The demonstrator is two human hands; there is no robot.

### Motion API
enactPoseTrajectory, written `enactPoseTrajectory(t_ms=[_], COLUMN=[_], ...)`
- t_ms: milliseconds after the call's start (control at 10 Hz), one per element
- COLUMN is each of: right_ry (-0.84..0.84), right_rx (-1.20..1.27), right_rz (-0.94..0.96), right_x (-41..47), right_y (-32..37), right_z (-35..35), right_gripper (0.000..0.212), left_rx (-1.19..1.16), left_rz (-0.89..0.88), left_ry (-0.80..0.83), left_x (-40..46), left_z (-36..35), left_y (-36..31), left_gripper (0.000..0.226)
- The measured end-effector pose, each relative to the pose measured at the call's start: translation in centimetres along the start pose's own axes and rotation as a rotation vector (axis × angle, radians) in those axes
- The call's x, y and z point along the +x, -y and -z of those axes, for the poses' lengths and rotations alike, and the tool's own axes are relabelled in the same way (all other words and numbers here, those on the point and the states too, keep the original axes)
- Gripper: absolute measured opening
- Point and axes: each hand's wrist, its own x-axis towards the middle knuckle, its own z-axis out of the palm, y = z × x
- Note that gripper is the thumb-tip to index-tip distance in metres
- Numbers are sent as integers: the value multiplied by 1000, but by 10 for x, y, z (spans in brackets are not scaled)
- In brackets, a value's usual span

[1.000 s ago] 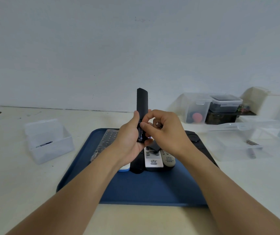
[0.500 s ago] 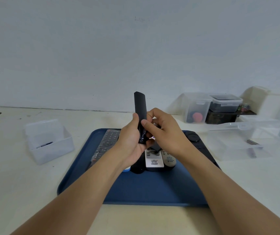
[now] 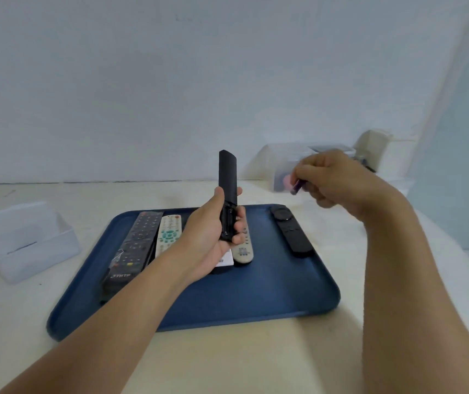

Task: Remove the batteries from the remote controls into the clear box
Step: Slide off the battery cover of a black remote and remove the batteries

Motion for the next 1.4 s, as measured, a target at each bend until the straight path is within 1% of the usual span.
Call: enactPoseTrajectory(t_ms=[100,200,300,400,500,600,700,800,900,1000,1100,1300,1400], right_ry=[-623,-1111,-1096,-1007,-1024,-1077,-1106,-937,-795,-671,-649,-644,-647], right_rx=[185,273,215,-24,-127,-127,-107,-186,-104,137,304,262,299], right_rz=[-2,-160,-337,-461,-441,-422,-455,-515,-462,-571,-592,-613,-599], right_x=[-3,-4,-2,-1,-2,-5,-7,-4,8,18,23,29,29], right_y=[-11,-41,-68,-83,-87,-86,-90,-92,-89,-83,-83,-76,-76], right_z=[39,68,77,75,76,81,83,76,67,62,63,57,57], right_gripper=[29,24,24,18,5,5,6,4,15,3,9,12,17], left_rx=[57,92,117,108,92,93,85,75,72,77,55,48,52], left_rz=[-29,-39,-28,-24,-16,-7,-11,-5,8,7,-1,-6,5], left_ry=[52,83,110,123,106,102,109,115,109,97,91,70,54], left_x=[-1,-1,-1,1,3,3,3,1,1,0,0,0,0], left_z=[-13,-24,-28,-25,-23,-23,-21,-21,-22,-21,-21,-19,-19], left_y=[6,12,18,21,21,22,20,19,19,17,14,10,11], left_gripper=[43,45,45,45,45,45,46,46,46,46,46,47,47])
